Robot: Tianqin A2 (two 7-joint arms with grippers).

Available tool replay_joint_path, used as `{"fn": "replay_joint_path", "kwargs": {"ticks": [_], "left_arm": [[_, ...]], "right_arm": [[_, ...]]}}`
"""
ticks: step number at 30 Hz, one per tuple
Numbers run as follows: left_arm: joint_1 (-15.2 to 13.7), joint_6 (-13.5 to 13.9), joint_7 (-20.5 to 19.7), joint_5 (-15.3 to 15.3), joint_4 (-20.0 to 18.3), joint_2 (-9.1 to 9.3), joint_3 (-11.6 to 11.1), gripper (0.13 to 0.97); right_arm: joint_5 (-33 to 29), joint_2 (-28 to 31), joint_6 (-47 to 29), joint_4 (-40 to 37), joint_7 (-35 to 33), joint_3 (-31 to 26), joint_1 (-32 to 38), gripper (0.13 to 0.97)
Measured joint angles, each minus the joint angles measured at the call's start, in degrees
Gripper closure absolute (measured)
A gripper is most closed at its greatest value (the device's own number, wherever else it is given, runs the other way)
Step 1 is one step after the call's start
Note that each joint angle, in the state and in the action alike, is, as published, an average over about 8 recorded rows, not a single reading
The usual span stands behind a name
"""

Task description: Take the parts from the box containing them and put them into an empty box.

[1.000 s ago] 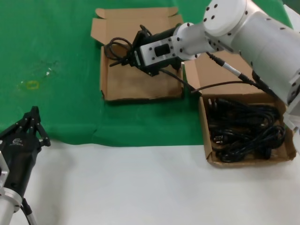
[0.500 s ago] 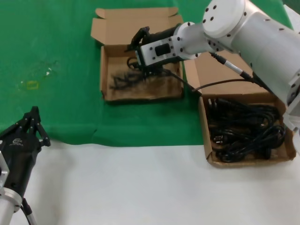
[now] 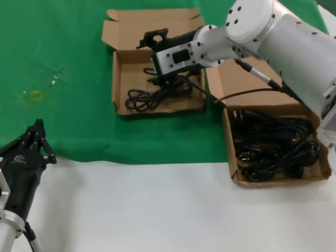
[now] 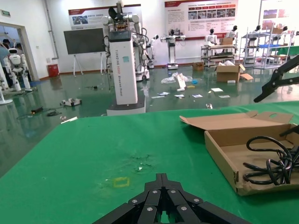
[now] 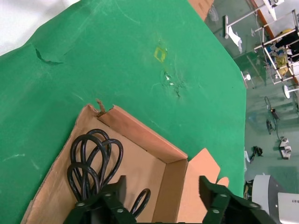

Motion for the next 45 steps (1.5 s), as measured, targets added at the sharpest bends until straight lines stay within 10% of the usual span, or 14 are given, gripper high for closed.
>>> {"fn": "replay_joint_path", "kwargs": {"ticks": [28,45], "left_arm": [[0.0,0.0,0.0,0.0,0.0,0.00,0.0,0.863],[0.0,0.0,0.0,0.0,0.0,0.00,0.0,0.492]], "right_arm": [[0.1,1.2,2.6,5.3,2.7,4.7,-5.9,0.200],[0.3,5.0,10.8,21.8,11.2,19.3,-24.4,0.129]]}}
